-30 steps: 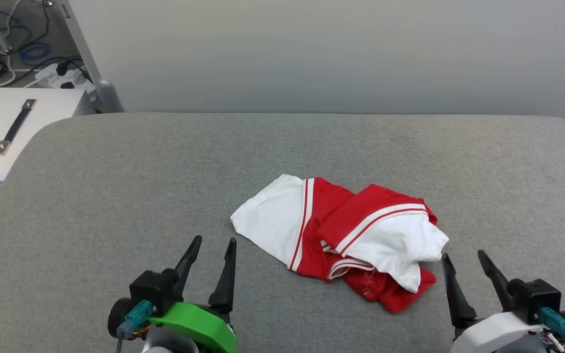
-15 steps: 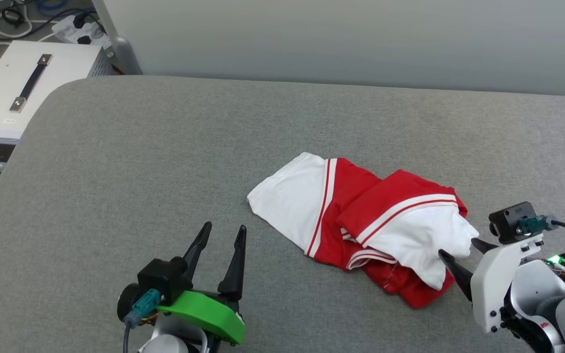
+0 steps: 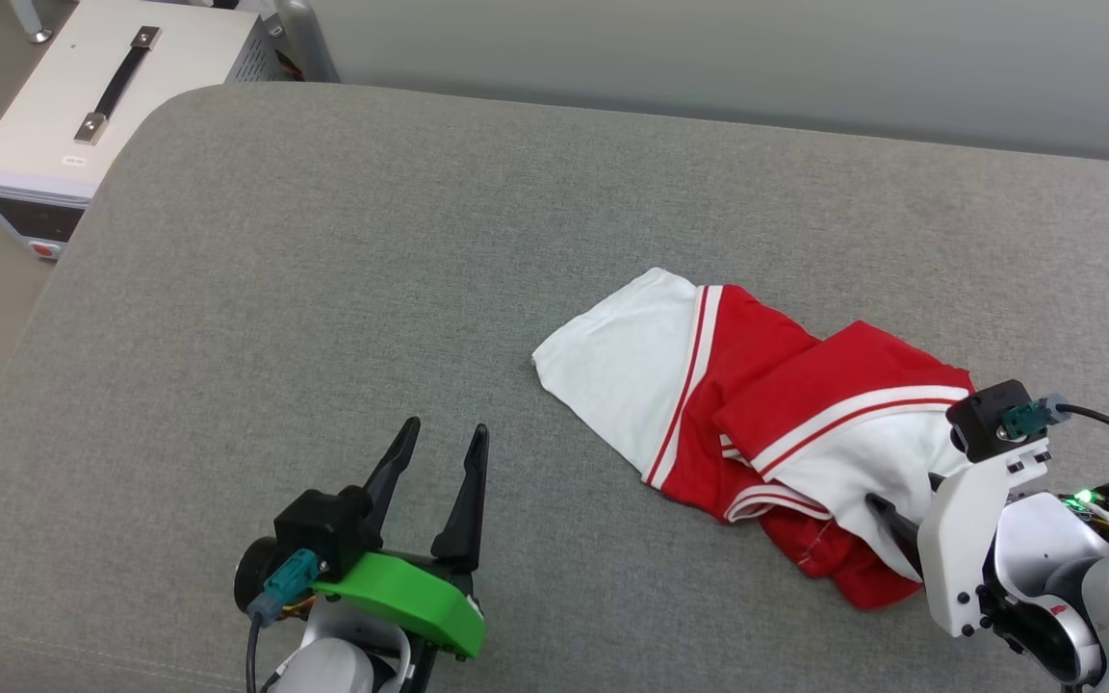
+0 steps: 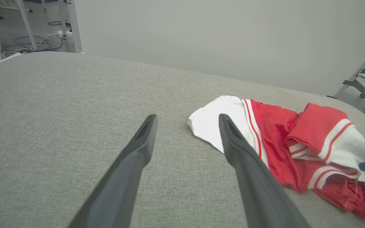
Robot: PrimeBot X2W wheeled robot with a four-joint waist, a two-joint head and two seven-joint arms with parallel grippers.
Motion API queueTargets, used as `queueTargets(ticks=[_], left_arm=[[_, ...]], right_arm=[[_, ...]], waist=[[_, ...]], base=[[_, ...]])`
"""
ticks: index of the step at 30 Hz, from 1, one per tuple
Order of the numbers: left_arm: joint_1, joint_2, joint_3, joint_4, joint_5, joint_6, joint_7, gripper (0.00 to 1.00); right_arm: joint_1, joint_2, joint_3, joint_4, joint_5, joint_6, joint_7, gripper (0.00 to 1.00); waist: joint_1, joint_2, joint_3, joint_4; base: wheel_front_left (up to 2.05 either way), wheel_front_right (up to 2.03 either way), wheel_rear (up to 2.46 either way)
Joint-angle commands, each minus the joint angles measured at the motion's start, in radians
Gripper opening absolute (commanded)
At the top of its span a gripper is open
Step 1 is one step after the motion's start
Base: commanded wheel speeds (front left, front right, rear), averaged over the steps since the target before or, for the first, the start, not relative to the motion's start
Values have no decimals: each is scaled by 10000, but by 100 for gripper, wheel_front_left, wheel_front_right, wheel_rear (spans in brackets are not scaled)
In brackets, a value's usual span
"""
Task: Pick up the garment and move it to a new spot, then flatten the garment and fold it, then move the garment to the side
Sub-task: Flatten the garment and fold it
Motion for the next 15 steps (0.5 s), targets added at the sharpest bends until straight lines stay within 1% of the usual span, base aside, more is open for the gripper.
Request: queueTargets(ticks=[1,5,9,11,15], left_arm=[[-155,-58,62,52,85,-57,-57,100],[-93,-79,135,157,126,-77,-57,100],[1,-93,139,244,127,-95,-57,100],[62,-98,136,270,127,-101,-57,100],[216,-105,169,293,134,-110,-57,100]], right_arm=[[-188,14,63,56,-81,-7,-114,0],[-221,-38,206,21,-61,-7,-195,0],[-181,-265,315,-266,-37,-7,-224,0],[-105,-433,377,-464,5,-7,-187,0],[159,-1095,404,-1044,119,-7,-108,0]], waist=[[0,0,-4,6],[0,0,-231,-168],[0,0,-562,-413],[0,0,-721,-536],[0,0,-1006,-816]], base=[[0,0,0],[0,0,0],[0,0,0],[0,0,0],[0,0,0]])
